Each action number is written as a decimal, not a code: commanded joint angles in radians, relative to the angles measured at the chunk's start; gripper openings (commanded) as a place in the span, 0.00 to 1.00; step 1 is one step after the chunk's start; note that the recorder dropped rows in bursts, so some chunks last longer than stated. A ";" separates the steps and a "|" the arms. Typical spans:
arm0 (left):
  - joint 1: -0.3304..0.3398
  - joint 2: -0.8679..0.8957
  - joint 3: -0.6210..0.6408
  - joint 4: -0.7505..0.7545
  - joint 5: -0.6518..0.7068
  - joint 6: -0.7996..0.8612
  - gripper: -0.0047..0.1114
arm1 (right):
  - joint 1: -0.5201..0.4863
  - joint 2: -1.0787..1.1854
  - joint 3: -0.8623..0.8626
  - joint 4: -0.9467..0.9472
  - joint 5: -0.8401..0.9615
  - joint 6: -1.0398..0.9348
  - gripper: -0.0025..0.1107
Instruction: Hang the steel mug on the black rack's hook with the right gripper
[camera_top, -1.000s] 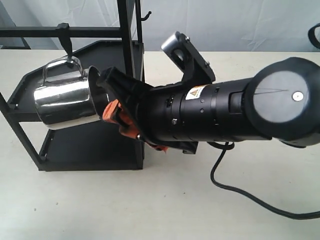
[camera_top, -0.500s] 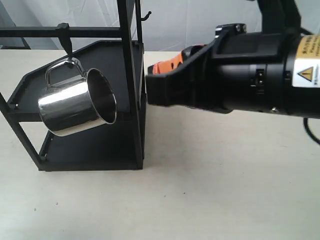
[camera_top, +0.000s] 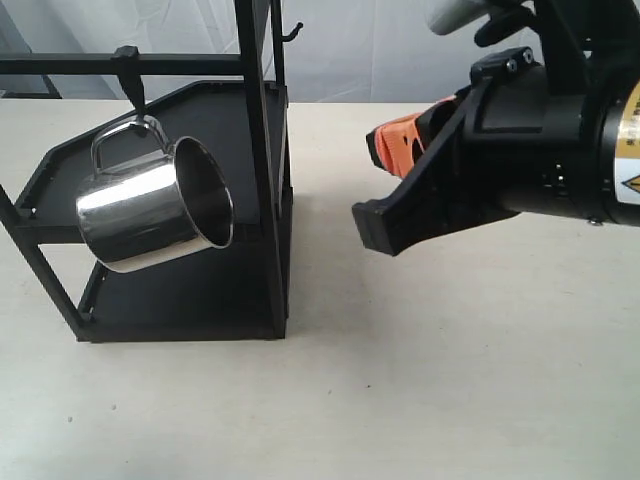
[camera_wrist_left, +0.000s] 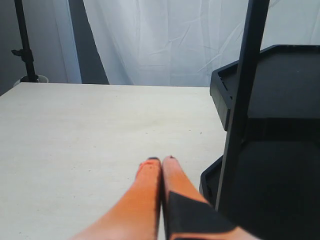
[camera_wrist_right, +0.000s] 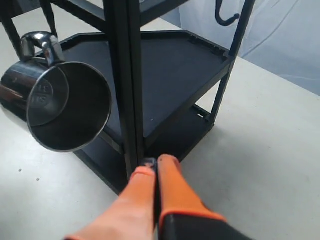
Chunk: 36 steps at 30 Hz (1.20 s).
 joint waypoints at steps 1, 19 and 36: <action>0.001 -0.005 0.000 -0.001 -0.003 -0.002 0.05 | -0.065 -0.096 -0.001 -0.051 0.000 0.001 0.01; 0.001 -0.005 0.000 -0.001 -0.003 -0.002 0.05 | -0.825 -0.675 0.492 -0.033 -0.128 -0.003 0.01; 0.001 -0.005 0.000 -0.001 -0.003 -0.002 0.05 | -0.825 -1.007 0.820 0.274 -0.150 -0.322 0.01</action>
